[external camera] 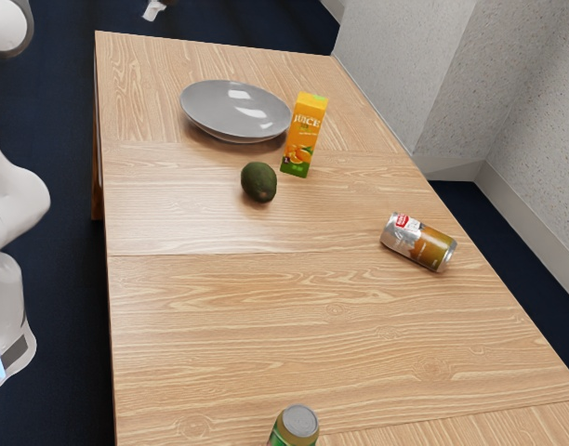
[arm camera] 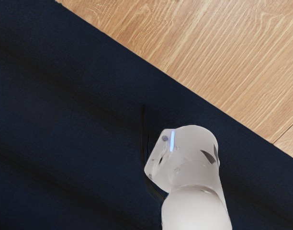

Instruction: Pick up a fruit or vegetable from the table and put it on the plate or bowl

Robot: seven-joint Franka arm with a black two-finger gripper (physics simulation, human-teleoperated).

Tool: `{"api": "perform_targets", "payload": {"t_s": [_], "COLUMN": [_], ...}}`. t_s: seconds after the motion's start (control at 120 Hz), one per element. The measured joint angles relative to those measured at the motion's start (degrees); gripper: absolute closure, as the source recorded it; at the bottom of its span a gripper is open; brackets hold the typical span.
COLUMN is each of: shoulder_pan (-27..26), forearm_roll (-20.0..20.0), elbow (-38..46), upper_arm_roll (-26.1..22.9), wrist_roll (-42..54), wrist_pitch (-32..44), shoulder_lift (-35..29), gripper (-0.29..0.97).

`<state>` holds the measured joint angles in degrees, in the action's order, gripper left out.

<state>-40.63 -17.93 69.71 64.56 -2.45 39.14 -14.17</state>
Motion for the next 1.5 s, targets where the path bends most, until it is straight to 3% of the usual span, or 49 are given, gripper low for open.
{"api": "perform_targets", "payload": {"t_s": [0.125,0.283,0.358,0.433,0.6,0.633,0.708,0.758,0.875,0.95,1.058,1.15,1.5], "shoulder_pan": [-0.5,-0.6,-0.9,-2.3,-2.8,-6.7,-22.3,-29.7,-39.6,-42.9,-45.4,-45.8,-41.6], "forearm_roll": [-2.8,-3.8,-5.2,-3.9,2.1,2.1,-0.8,-2.3,-5.2,-5.6,-5.0,-6.1,-7.9], "elbow": [1.5,1.2,-4.0,1.2,11.9,13.4,17.2,18.6,19.4,19.4,19.2,20.4,25.2], "upper_arm_roll": [1.5,1.6,-7.3,-12.1,-4.7,-3.8,-1.1,-0.2,7.2,10.3,12.0,15.2,8.6], "wrist_roll": [-1.2,-2.4,-2.6,-1.0,4.1,3.8,-0.4,-4.5,-13.1,-17.8,-22.9,-19.5,2.3], "wrist_pitch": [10.8,17.6,19.5,23.2,29.9,30.6,30.8,30.2,29.1,28.5,27.8,28.6,31.4], "shoulder_lift": [-0.3,-0.3,0.5,3.2,6.2,3.1,-9.1,-15.1,-25.7,-26.7,-26.9,-25.3,-20.9], "gripper": [0.01,0.01,0.01,0.02,0.02,0.02,0.02,0.02,0.02,0.02,0.02,0.02,0.02]}}
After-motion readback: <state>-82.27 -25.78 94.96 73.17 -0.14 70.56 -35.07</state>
